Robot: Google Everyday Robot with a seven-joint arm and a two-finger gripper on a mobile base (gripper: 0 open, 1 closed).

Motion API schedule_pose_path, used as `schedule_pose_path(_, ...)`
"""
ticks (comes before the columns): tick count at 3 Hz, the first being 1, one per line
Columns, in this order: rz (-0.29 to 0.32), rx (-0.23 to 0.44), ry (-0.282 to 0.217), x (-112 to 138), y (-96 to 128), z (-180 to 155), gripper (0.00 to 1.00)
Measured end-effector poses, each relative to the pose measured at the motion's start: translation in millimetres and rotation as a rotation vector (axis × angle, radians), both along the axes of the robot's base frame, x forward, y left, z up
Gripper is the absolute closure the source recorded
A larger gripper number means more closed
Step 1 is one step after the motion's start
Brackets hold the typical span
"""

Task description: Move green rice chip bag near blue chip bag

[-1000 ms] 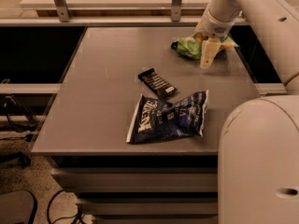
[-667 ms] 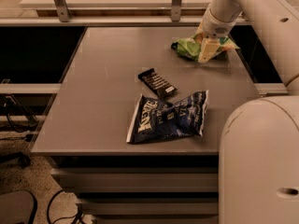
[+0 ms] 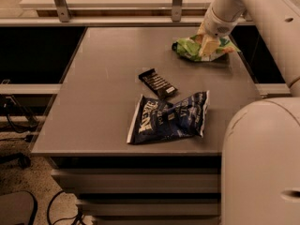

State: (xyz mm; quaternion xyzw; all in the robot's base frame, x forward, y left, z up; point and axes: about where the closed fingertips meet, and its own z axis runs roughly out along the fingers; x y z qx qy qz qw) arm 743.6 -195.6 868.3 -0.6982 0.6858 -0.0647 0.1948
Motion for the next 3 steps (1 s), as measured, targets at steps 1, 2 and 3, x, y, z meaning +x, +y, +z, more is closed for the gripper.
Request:
schedule_pose_path(1,0.029,0.011,-0.020,0,6,11,1.00)
schedule_pose_path(2,0.066,0.021,-0.053,0,14,30,1.00)
schedule_pose_path(3,0.098,0.026,-0.078,-1,20,46,1.00)
